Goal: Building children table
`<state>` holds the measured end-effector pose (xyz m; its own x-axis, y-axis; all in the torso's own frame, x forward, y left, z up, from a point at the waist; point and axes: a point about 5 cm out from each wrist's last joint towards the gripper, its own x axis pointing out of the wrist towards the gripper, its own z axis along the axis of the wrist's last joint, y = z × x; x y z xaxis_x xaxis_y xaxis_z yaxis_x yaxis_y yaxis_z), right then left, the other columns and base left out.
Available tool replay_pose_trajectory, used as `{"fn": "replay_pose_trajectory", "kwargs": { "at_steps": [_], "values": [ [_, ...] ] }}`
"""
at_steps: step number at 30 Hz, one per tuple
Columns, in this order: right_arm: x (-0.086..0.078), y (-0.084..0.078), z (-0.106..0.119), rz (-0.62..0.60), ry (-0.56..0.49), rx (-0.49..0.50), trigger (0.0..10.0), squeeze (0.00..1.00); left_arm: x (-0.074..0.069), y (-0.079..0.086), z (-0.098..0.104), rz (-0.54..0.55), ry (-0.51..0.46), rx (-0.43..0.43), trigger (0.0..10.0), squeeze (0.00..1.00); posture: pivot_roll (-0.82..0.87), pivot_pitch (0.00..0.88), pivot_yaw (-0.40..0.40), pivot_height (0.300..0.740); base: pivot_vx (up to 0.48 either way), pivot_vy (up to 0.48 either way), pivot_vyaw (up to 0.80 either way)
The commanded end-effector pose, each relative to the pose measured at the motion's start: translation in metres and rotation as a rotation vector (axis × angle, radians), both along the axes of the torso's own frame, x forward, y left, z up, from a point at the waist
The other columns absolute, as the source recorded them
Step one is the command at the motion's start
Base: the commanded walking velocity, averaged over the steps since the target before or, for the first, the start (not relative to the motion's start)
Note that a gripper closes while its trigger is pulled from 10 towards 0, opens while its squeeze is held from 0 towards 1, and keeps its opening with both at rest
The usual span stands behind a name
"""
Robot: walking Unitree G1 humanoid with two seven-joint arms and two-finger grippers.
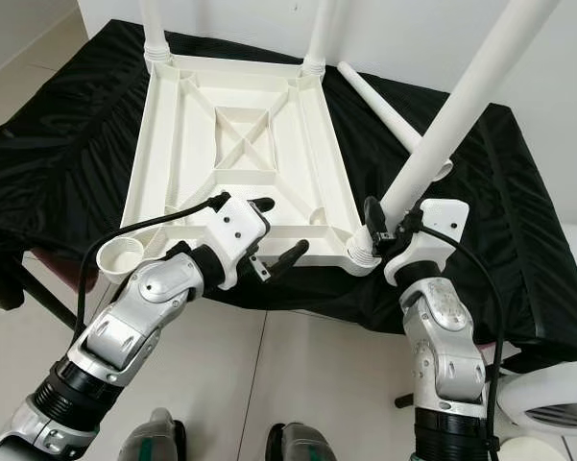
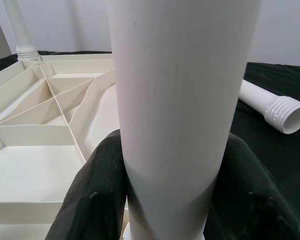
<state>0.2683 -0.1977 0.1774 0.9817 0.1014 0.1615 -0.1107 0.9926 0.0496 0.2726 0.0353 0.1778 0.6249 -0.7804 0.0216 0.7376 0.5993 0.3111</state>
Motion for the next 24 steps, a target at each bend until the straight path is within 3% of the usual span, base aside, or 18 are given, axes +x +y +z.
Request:
{"fn": "replay_pose_trajectory", "kwargs": {
  "at_steps": [1,24],
  "values": [
    [-0.002,-0.001,-0.001,0.002,0.009,-0.006,10.0,0.0,-0.002,-0.004,0.005,-0.022,-0.026,-0.009,10.0,0.0,0.01,0.089,-0.089,0.74,0.0,0.0,0.0],
    [0.001,-0.007,-0.028,0.007,0.101,0.004,10.0,0.0,-0.003,-0.004,0.007,-0.021,-0.031,-0.013,10.0,0.0,0.02,0.09,-0.085,0.74,0.0,0.0,0.0]
  ]
}}
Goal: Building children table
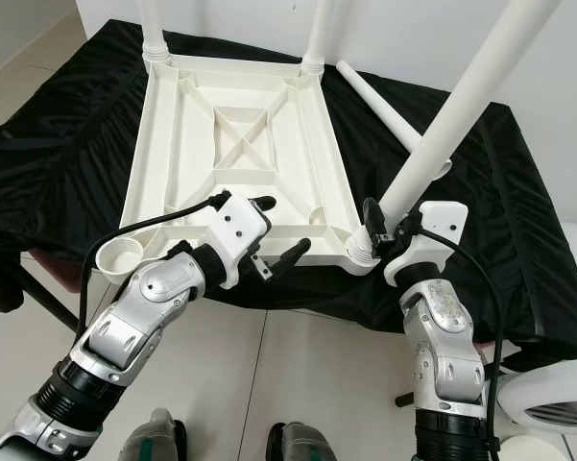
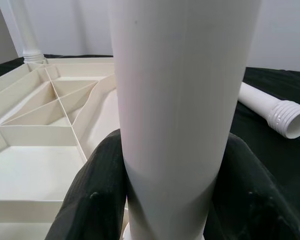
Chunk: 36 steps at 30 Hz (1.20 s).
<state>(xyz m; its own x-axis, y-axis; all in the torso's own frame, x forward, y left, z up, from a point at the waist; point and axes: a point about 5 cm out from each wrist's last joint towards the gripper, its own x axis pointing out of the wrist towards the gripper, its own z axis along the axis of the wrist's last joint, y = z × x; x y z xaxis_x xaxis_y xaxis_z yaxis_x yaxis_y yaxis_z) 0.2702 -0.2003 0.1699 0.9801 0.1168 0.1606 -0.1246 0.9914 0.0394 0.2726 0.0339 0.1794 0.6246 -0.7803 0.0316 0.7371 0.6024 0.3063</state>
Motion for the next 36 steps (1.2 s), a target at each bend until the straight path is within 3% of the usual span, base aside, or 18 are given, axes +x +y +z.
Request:
{"fn": "replay_pose_trajectory", "kwargs": {
  "at_steps": [1,36],
  "values": [
    [0.0,-0.005,-0.023,-0.004,0.111,0.01,10.0,0.0,-0.003,-0.003,0.005,-0.021,-0.029,-0.003,10.0,0.0,0.02,0.09,-0.085,0.74,0.0,0.0,0.0],
    [0.021,-0.012,-0.024,0.03,0.19,-0.01,10.0,0.0,-0.005,-0.002,0.008,-0.012,-0.038,-0.007,10.0,0.0,0.03,0.096,-0.088,0.74,0.0,0.0,0.0]
  ]
}}
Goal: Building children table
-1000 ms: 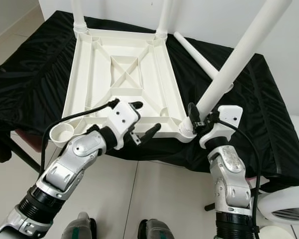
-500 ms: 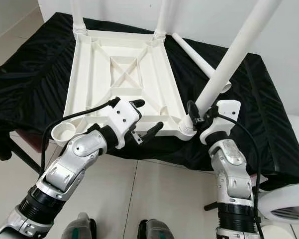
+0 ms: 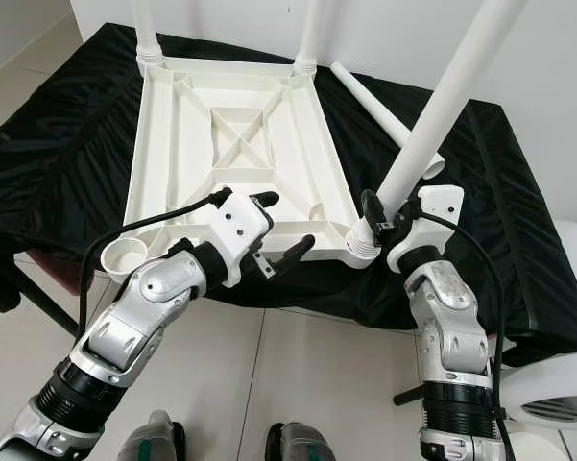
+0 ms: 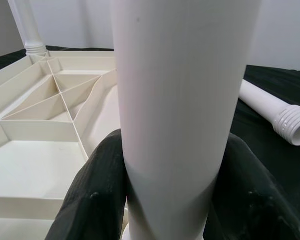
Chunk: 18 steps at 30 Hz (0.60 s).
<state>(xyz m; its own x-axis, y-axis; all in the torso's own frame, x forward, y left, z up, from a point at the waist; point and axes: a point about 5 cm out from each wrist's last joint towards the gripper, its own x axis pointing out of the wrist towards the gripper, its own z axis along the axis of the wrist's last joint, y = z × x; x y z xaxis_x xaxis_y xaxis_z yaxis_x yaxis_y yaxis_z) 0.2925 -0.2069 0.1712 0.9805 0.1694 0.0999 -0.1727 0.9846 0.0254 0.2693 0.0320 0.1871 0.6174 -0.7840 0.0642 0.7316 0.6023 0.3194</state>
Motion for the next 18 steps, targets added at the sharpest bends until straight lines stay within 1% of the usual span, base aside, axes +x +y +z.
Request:
{"fn": "replay_pose_trajectory", "kwargs": {
  "at_steps": [1,5,6,7,12,18],
  "values": [
    [-0.0006,-0.0066,-0.0262,-0.031,0.138,0.024,10.0,0.0,-0.002,-0.0001,0.0004,-0.004,-0.007,0.01,10.0,0.0,0.03,0.095,-0.086,0.74,0.0,0.0,0.0],
    [0.0017,-0.0096,-0.0263,-0.049,0.143,0.043,10.0,0.0,-0.0019,0.0,0.0006,-0.003,-0.007,0.009,10.0,0.0,0.03,0.096,-0.086,0.74,0.0,0.0,0.0],
    [0.0023,-0.0112,-0.0263,-0.061,0.146,0.07,10.0,0.0,-0.0019,0.0,0.0008,-0.004,-0.008,0.009,10.0,0.0,0.03,0.095,-0.086,0.74,0.0,0.0,0.0],
    [0.0023,-0.0112,-0.0263,-0.061,0.146,0.07,10.0,0.0,-0.0019,0.0,0.0008,-0.004,-0.008,0.009,10.0,0.0,0.03,0.095,-0.086,0.74,0.0,0.0,0.0],
    [0.0023,-0.0121,-0.0268,-0.065,0.145,0.066,10.0,0.0,-0.0017,0.0001,0.0012,-0.004,-0.011,0.009,10.0,0.0,0.03,0.095,-0.085,0.74,0.0,0.0,0.0],
    [0.0016,-0.009,-0.0276,-0.051,0.137,0.023,10.0,0.0,-0.0019,0.0,0.0015,-0.004,-0.011,0.009,10.0,0.0,0.03,0.097,-0.087,0.74,0.0,0.0,0.0]
  ]
}}
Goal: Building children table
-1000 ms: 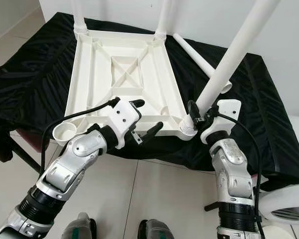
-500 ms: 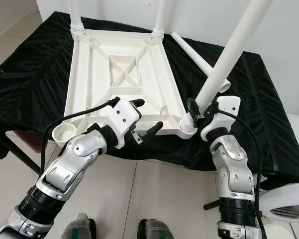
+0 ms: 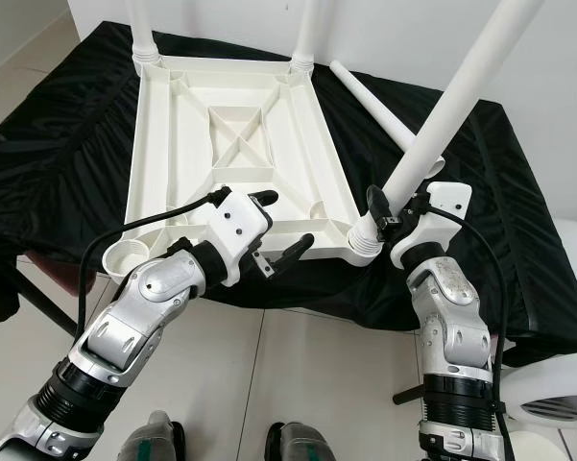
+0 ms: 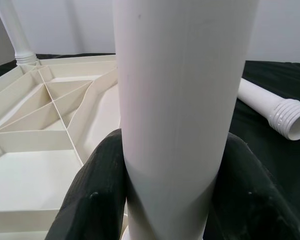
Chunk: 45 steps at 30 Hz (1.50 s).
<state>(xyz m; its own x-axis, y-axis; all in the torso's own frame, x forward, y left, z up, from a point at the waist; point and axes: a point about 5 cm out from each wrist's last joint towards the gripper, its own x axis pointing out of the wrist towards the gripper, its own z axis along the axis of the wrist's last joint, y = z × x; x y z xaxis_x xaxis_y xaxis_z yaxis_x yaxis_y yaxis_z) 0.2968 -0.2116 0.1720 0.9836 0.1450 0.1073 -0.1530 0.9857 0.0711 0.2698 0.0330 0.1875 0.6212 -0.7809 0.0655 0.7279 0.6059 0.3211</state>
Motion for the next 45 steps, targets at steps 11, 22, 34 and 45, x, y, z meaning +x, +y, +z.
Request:
{"fn": "replay_pose_trajectory", "kwargs": {
  "at_steps": [11,22,34,45],
  "values": [
    [-0.01,0.005,-0.032,-0.065,0.118,-0.004,10.0,0.0,-0.002,-0.001,0.002,0.0,-0.01,0.002,10.0,0.0,0.03,0.098,-0.092,0.74,0.0,0.0,0.0],
    [-0.012,0.016,-0.032,-0.115,0.096,0.02,10.0,0.0,-0.003,-0.003,0.002,-0.004,-0.01,-0.003,10.0,0.0,0.03,0.097,-0.092,0.74,0.0,0.0,0.0],
    [-0.014,0.03,-0.027,-0.223,0.048,0.032,10.0,0.0,-0.004,-0.003,0.002,-0.003,-0.012,-0.004,10.0,0.0,0.04,0.092,-0.098,0.74,0.0,0.0,0.0],
    [-0.017,0.032,-0.029,-0.318,0.043,0.066,10.0,0.0,-0.005,-0.003,0.002,-0.003,-0.01,-0.003,10.0,0.0,0.04,0.094,-0.094,0.74,0.0,0.0,0.0]
  ]
}}
